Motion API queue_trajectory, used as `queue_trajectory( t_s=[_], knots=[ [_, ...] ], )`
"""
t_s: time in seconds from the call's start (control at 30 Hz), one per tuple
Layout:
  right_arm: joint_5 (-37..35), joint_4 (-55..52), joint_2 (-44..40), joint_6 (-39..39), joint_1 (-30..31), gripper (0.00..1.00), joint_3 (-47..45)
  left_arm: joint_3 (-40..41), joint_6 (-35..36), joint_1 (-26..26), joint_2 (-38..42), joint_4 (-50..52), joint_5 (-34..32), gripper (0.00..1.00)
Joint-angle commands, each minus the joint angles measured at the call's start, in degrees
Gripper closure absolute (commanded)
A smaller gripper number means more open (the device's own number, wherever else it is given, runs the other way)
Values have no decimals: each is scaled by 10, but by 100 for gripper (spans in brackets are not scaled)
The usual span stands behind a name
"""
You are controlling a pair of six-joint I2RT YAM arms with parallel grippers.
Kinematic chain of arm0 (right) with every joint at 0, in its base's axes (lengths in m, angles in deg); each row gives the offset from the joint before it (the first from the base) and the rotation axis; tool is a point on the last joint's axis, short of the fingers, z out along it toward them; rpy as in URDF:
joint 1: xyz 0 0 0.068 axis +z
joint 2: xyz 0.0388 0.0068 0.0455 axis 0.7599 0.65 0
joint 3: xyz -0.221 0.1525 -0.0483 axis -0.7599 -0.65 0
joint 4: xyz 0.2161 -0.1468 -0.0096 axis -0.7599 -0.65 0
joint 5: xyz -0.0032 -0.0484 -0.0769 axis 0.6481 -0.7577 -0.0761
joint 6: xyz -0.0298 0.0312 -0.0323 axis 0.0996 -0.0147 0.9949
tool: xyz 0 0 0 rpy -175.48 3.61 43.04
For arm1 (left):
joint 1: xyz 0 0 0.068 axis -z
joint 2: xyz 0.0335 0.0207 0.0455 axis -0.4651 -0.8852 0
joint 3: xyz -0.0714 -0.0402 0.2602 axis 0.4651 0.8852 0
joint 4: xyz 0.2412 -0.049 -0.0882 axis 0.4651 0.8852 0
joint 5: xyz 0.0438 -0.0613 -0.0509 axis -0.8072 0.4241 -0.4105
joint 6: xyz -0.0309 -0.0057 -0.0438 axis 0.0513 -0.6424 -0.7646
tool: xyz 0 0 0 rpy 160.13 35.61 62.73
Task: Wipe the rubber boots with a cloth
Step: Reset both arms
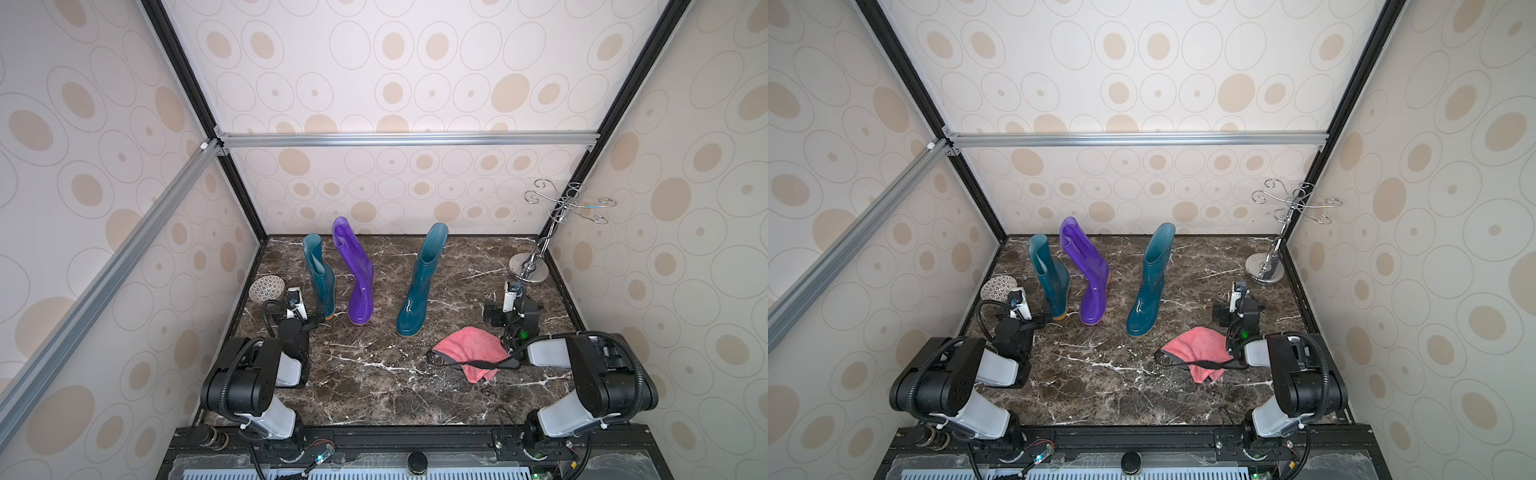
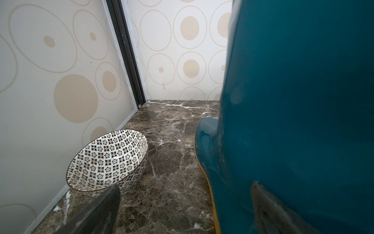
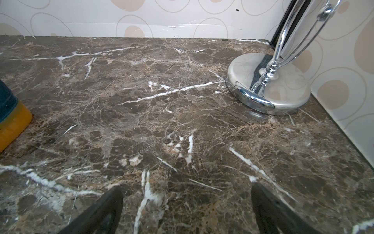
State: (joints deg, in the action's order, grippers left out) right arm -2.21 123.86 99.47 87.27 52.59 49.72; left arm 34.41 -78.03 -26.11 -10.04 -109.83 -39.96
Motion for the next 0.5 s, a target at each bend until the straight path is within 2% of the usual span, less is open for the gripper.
queue_trajectory(
  t_s=[0.0,0.3,0.47],
  knots=[
    [4,-2,-8,13,-4,0,10,-13,11,1,-2,5,7,0],
    [5,2,-7,12,-4,0,10,-13,11,1,-2,5,7,0],
    [6,-1,-7,12,-4,0,10,-14,8,-13,-2,9,51,0]
  ],
)
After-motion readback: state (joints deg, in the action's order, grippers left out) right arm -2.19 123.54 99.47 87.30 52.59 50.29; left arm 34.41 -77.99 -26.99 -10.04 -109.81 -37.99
